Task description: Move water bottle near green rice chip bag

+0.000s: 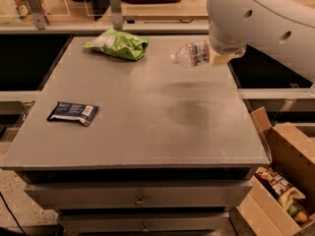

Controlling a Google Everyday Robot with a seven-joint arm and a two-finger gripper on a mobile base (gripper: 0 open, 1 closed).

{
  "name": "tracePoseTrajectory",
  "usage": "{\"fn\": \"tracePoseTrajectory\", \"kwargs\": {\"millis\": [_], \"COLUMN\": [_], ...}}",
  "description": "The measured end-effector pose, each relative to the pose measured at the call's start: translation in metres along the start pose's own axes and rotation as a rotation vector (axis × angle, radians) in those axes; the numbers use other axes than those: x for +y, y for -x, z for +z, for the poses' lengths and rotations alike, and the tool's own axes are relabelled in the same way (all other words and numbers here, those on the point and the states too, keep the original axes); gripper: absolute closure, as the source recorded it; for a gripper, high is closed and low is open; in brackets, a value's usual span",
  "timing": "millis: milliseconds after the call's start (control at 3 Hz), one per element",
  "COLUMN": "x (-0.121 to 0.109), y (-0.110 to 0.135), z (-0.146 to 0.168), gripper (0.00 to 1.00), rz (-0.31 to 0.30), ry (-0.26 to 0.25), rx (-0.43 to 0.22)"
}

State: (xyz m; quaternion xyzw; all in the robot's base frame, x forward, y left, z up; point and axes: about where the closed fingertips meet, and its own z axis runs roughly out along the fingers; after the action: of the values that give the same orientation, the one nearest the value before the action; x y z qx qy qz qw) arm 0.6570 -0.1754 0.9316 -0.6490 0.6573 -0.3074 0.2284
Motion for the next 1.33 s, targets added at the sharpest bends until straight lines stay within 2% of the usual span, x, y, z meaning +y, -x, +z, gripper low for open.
{"fn": "tracePoseTrajectory", "kwargs": {"millis": [333,667,1000,1333], "x": [-0.028,-0.054,-0.054,-0.06], "y": [0.017,0.037,0.037,0.058], "z": [0.021,0.047,0.047,0.05], "gripper": [1.0,1.0,1.0,1.0], "rz": [-0.023,-0.056,-0.056,-0.054], "ry": [-0.061,-0.117,-0.117,-0.144], "rx": [0.015,-0.023,-0.023,-0.115]}}
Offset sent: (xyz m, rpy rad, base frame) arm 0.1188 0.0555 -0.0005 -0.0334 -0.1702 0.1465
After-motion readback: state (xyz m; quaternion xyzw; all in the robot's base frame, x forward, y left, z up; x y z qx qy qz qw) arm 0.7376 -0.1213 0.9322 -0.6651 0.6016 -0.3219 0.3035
